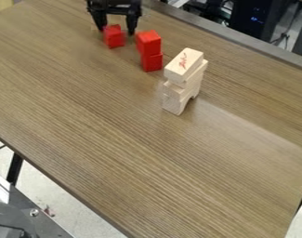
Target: Put the red block to the top of the other 3 block
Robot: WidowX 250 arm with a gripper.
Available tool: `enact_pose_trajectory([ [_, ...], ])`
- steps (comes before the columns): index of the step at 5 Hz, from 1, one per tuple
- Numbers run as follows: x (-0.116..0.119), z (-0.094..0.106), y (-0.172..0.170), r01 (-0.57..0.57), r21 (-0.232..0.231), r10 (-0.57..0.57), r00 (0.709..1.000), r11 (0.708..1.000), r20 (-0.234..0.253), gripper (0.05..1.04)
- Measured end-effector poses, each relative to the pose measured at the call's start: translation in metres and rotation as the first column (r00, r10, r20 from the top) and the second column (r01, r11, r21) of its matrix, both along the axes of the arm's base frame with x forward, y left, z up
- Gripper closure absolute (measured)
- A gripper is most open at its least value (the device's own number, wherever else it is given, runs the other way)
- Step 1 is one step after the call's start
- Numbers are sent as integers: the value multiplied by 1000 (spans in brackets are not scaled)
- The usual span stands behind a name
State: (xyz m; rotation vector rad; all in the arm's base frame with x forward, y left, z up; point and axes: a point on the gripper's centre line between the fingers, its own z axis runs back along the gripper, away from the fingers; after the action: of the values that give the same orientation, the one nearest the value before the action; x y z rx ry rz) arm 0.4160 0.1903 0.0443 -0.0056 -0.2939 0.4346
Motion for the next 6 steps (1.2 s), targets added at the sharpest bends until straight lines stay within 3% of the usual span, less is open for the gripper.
enact_pose_trajectory([
  [1, -2, 5, -3, -32, -6, 32, 999, 999, 31, 83],
  [2, -7, -4, -3, -92, -19, 93, 995, 996, 26, 140],
  [3, -6, -5, -4, -128, -37, 129, 991, 991, 30, 423],
  [4, -5, -2, -1, -163, -25, 164, 986, 986, 27, 519],
  [5, -2, 5, -2, -168, -41, 169, 985, 985, 30, 520],
  [6, 5, 21, -9, -154, -96, 157, 987, 983, 32, 520],
])
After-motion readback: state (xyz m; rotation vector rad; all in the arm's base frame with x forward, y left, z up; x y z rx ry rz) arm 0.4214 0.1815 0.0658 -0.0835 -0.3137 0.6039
